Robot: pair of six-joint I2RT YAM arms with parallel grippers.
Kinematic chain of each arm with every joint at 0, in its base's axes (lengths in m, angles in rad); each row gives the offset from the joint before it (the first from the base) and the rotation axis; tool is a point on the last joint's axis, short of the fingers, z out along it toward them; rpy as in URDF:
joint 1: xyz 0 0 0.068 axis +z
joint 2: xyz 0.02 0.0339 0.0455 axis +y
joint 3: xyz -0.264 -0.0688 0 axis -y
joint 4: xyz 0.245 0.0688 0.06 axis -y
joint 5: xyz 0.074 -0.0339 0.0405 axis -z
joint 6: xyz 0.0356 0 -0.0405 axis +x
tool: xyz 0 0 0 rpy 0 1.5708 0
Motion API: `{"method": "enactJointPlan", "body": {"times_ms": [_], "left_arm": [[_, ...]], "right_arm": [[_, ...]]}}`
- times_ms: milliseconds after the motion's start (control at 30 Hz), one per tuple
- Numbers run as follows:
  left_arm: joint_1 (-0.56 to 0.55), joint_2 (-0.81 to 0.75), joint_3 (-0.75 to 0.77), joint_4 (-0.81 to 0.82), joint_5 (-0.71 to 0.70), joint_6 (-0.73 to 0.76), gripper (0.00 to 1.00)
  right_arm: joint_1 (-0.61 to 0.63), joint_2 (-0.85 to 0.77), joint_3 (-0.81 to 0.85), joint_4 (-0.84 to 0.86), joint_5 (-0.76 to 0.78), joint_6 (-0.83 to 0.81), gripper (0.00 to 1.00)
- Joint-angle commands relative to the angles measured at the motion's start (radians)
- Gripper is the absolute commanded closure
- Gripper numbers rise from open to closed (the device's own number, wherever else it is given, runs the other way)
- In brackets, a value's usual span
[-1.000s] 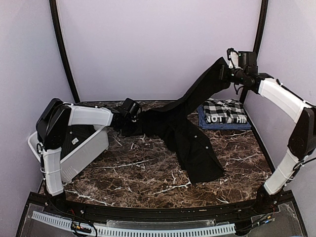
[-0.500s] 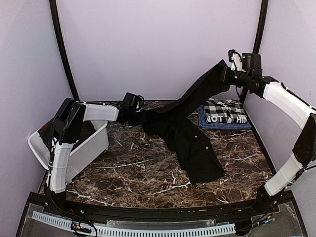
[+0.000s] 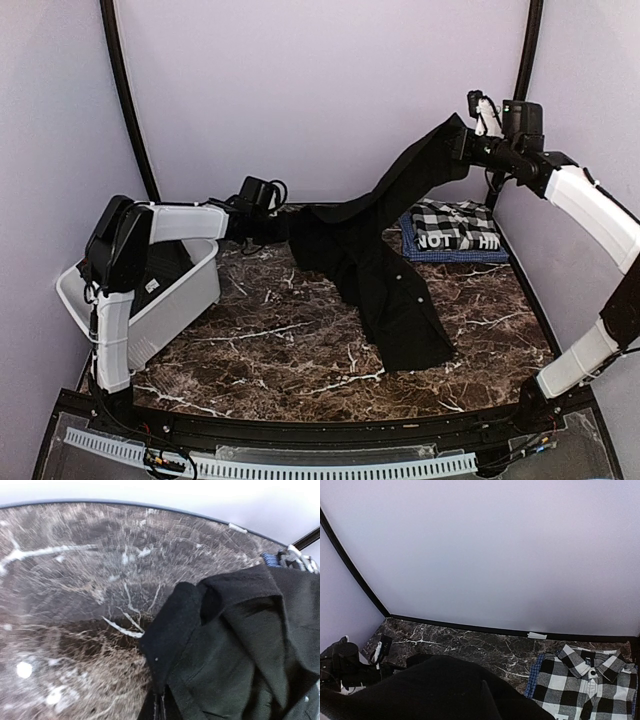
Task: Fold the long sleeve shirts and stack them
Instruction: Pick up the crumpled shirt from the center of the board, then adjust the crumpled shirt at the center of the board.
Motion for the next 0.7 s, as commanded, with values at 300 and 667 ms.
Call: {"method": "enactJointPlan", "body": {"times_ms": [300, 667], "left_arm": [[-0.012, -0.699, -0.296, 0.058, -0.037, 0.223, 1.00], [-0.091, -0.983, -0.171, -0.005, 0.149, 0.400, 1.00]], "right_arm": [[0.103, -0.134, 0.154, -0.129, -0.156, -0.112, 1.00], [0.110, -0.291, 0.361, -0.279, 0.050, -0.155, 1.00]]}}
